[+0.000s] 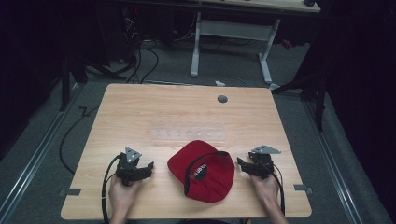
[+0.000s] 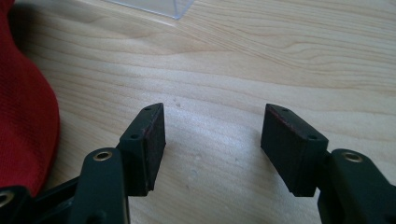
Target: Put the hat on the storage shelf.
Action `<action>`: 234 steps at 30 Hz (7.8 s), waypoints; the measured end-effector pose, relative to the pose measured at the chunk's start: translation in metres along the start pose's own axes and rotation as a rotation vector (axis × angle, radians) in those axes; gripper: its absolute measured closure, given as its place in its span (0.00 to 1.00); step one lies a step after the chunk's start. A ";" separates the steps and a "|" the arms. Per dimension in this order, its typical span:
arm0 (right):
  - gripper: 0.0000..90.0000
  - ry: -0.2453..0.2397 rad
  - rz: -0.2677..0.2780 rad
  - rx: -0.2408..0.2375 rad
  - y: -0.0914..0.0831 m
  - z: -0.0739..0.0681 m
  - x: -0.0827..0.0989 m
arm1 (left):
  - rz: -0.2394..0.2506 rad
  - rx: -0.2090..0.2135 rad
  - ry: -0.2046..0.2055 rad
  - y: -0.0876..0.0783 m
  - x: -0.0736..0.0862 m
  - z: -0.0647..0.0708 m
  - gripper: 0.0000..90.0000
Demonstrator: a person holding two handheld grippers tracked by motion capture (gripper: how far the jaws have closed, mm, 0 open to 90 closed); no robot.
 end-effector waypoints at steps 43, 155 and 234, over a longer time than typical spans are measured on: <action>0.43 -0.036 0.177 -0.220 -0.041 -0.044 -0.026 | -0.002 0.005 0.001 0.000 0.000 0.001 0.29; 0.91 0.038 0.103 -0.398 -0.054 -0.040 -0.076 | -0.057 0.262 0.216 -0.005 0.015 0.084 0.29; 0.84 0.056 0.016 -0.534 -0.058 -0.051 -0.087 | -0.135 0.459 0.354 -0.028 -0.011 0.150 0.78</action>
Point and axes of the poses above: each handheld gripper's, and its own axes: y roughly forward along the jaws, x roughly out of its underside, z roughly to its right, the point moved 2 cm from there along y, roughly forward along the jaws, and after that the axes turned 13 degrees about x, right-handed, at the moved point
